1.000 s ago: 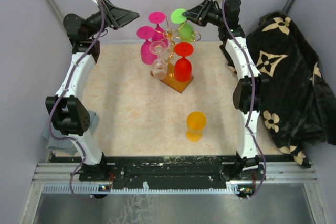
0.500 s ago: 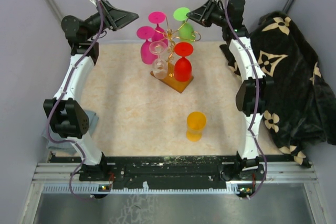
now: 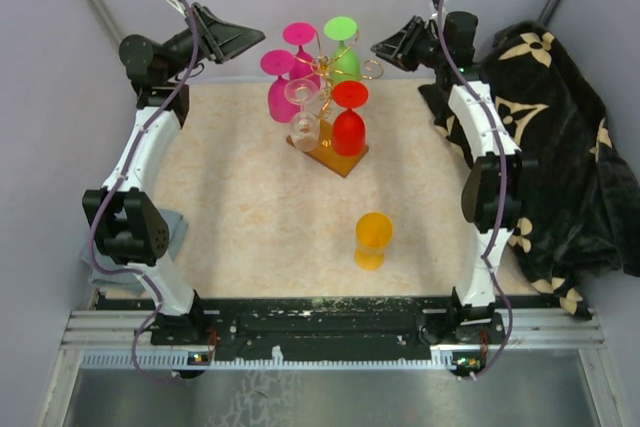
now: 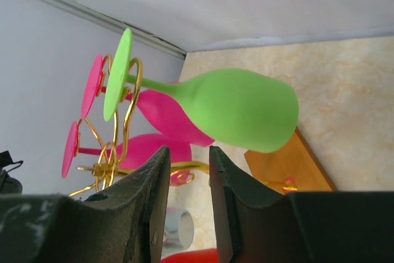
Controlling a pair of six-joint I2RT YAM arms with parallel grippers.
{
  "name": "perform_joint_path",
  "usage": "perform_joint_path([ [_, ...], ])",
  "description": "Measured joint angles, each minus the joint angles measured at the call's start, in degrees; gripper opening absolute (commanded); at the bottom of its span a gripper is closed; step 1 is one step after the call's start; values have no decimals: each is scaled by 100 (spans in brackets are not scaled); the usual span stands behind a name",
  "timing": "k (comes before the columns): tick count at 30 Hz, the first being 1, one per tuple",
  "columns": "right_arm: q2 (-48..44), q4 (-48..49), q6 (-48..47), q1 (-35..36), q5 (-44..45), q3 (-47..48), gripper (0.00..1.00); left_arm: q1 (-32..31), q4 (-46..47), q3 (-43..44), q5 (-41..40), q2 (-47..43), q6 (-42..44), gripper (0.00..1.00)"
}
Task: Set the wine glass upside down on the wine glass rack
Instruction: Turn the wine glass upside down at the wine rack.
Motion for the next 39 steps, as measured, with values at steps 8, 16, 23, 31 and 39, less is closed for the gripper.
perform_joint_path([
  [8, -1128, 59, -68, -42, 247, -1154, 33, 0, 118, -363, 2, -151, -114, 38],
  [16, -2857, -76, -317, -116, 688, -2210, 33, -59, -973, -879, -94, -966, 708, 37],
  [23, -4325, -361, -595, -125, 905, -3167, 33, -597, -3222, -890, -651, -1840, 2299, 37],
  [31, -5228, -885, -800, -125, 977, -3877, 33, -1891, -5842, -890, -1862, -2385, 3709, 35],
  [39, -5613, -1200, -813, -129, 1091, -4157, 33, -3639, -7812, -968, -3635, -2516, 4376, 36],
])
